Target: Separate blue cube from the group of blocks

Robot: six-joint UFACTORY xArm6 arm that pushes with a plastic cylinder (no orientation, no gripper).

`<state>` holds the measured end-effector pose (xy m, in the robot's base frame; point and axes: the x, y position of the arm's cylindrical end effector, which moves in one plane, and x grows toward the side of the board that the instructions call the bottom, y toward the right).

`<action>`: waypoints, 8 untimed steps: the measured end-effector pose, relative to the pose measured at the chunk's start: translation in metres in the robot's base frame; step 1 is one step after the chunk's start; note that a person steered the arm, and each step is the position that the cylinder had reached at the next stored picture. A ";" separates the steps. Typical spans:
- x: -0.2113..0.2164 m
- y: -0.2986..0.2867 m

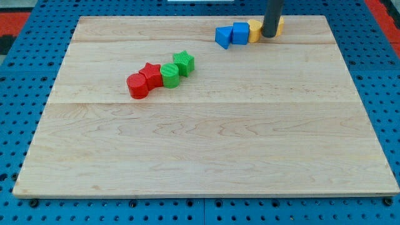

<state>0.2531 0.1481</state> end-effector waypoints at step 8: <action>-0.039 -0.260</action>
<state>0.2138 -0.1123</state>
